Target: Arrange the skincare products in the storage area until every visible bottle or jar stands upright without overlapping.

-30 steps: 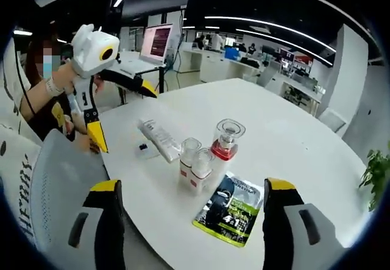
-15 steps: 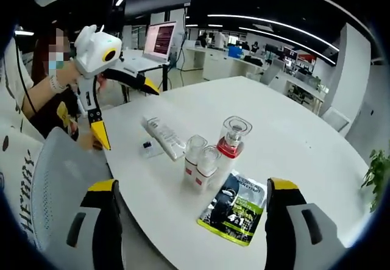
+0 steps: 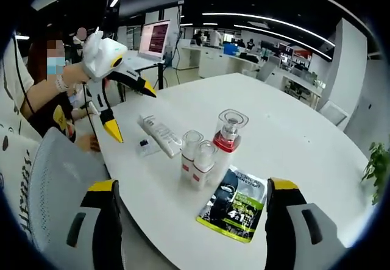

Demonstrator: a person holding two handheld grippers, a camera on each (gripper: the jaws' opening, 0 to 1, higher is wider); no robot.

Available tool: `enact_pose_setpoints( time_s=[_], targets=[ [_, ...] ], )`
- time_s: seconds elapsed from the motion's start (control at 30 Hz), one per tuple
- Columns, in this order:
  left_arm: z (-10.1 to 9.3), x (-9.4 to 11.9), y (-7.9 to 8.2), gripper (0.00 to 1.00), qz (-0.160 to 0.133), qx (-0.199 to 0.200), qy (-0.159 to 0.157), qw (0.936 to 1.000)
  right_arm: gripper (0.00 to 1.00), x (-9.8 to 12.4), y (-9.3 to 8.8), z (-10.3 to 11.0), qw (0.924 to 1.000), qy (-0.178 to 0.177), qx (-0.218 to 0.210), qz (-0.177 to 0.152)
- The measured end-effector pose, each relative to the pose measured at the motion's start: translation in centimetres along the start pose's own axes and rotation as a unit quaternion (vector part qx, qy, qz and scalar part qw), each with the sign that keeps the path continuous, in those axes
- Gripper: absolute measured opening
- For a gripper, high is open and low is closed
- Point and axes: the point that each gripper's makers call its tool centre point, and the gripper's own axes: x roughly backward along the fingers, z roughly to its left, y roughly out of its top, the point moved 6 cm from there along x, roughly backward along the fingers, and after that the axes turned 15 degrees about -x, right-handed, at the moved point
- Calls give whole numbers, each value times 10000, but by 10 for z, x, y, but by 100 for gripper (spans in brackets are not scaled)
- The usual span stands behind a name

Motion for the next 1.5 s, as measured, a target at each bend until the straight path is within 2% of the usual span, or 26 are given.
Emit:
enact_pose_setpoints(
  time_s=[0.1, 0.17, 0.2, 0.27, 0.47, 0.57, 0.6, 0.73, 0.87, 0.9, 1.0, 1.1, 1.13, 1.23, 1.5],
  targets=[
    [3, -6, -4, 74, 101, -211, -25, 9997, 99, -1, -2, -1, 10000, -15, -10, 39],
    [2, -10, -4, 70, 243, -355, -53, 9991, 99, -2, -4, -1, 10000, -7, -42, 51],
    [5, -13, -3, 69, 88, -528, -52, 9986, 99, -3, -4, -1, 10000, -9, -50, 56],
    [6, -17, -4, 60, 158, -421, -128, 9989, 99, -4, -5, -2, 9999, -11, -76, 86],
    [16, -32, -14, 40, 283, -706, -210, 9969, 99, -6, -6, -4, 9999, -18, -131, 78],
    [22, -40, -20, 28, 406, -755, -161, 9962, 99, -6, -8, -2, 9999, -2, -124, 117],
    [24, -42, -23, 25, 454, -885, -137, 9949, 99, -6, -8, -2, 9998, 2, -130, 124],
    [24, -51, -30, 29, 681, -1000, -349, 9920, 98, -7, -10, -4, 9997, 6, -168, 161],
    [28, -60, -40, 37, 862, -1487, -312, 9846, 96, -7, -9, -6, 9997, -17, -148, 193],
    [29, -61, -41, 37, 904, -1448, -309, 9848, 96, -8, -9, -7, 9997, -25, -121, 212],
    [30, -65, -44, 35, 934, -1544, -302, 9831, 96, -10, -10, -10, 9996, -74, -118, 251],
    [32, -69, -46, 32, 1030, -1755, -277, 9787, 96, -11, -10, -9, 9996, -38, -131, 250],
    [31, -71, -47, 32, 1084, -1909, -319, 9751, 96, -11, -10, -9, 9996, -26, -133, 265],
    [28, -76, -50, 32, 1161, -2010, -391, 9719, 95, -13, -10, -8, 9995, 3, -118, 285],
    [28, -80, -48, 28, 1123, -1979, -547, 9722, 95, -15, -8, -10, 9995, 7, -113, 305]
  ],
)
